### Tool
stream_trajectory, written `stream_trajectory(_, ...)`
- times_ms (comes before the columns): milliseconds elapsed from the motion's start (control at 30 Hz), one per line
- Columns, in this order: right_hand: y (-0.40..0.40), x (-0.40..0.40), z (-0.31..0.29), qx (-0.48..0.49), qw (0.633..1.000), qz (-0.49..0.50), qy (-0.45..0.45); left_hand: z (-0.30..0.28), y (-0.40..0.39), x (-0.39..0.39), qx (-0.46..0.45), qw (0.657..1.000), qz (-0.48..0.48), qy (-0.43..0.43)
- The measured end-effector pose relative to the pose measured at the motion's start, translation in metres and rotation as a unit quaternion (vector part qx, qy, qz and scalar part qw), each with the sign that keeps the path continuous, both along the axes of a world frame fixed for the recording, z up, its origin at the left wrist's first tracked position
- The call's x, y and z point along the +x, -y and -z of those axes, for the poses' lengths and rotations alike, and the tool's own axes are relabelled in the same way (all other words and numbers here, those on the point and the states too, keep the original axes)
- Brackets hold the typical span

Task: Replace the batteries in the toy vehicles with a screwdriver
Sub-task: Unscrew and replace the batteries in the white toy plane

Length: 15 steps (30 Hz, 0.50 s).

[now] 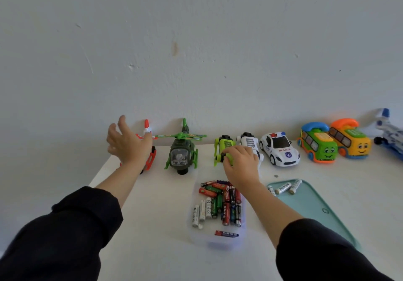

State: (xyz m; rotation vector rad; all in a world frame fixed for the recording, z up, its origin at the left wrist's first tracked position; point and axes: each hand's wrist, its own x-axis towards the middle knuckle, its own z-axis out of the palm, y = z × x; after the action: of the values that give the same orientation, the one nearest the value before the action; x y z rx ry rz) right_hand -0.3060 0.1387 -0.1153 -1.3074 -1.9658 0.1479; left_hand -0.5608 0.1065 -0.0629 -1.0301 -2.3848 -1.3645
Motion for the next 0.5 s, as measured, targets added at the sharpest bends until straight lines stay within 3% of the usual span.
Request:
stream_trajectory(167, 0.0, 0.037, -0.006, -0.001, 0.998, -0.019, -0.053, -0.032, -0.005, 0.069, 0.067, 0.995, 0.067, -0.005)
stream_trajectory(333, -0.008, 0.119, -0.014, 0.019, 0.996, 0.048, -0.079, -0.042, -0.012, 0.176, 0.063, 0.983, 0.173, -0.025)
stream_trajectory(500, -0.002, 0.232, -0.022, 0.029, 0.986, 0.143, -0.074, -0.02, -0.026, 0.296, -0.059, 0.937, 0.338, -0.06)
